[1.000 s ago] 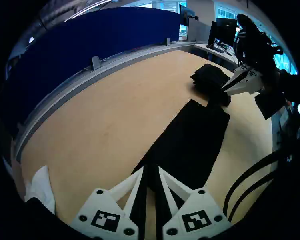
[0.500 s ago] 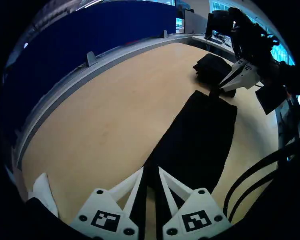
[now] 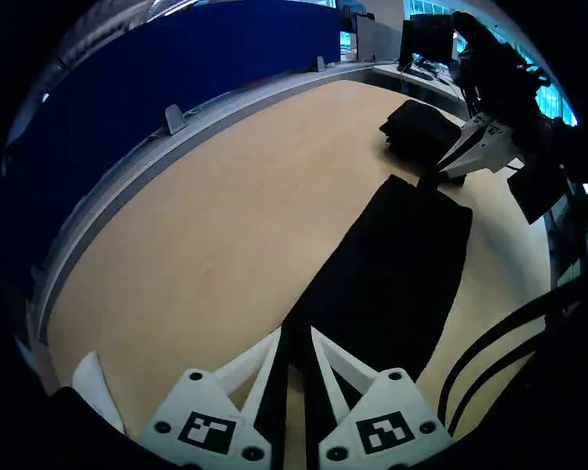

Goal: Fold towel

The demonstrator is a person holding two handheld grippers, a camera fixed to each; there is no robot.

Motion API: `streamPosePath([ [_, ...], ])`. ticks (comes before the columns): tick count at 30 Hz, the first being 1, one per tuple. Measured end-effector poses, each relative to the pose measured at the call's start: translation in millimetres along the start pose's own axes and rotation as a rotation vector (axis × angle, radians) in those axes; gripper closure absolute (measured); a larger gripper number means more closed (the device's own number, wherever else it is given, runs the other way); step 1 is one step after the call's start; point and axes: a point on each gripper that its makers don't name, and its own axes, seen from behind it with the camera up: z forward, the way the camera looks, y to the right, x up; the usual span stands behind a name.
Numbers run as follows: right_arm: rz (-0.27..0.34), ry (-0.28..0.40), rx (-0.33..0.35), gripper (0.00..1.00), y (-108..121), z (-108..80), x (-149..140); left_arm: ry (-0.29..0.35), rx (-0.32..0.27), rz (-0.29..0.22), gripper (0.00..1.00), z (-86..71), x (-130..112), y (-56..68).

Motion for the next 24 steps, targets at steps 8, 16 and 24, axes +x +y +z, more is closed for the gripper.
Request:
streamPosePath([
  [8, -0.007, 0.002, -0.021, 0.87, 3, 9.6, 10, -0.004, 0.044, 0.025, 0.77, 6.5, -5, -5.7],
  [16, -0.023, 0.007, -0.058, 0.54, 9, 15.9, 10, 0.031, 0.06, -0.001, 0.5, 4.6, 1, -9.1],
  [24, -0.043, 0.026, -0.058, 0.07, 7, 10.8, 11, 0.071, 0.085, -0.043, 0.13, -12.5, 10, -18.8],
])
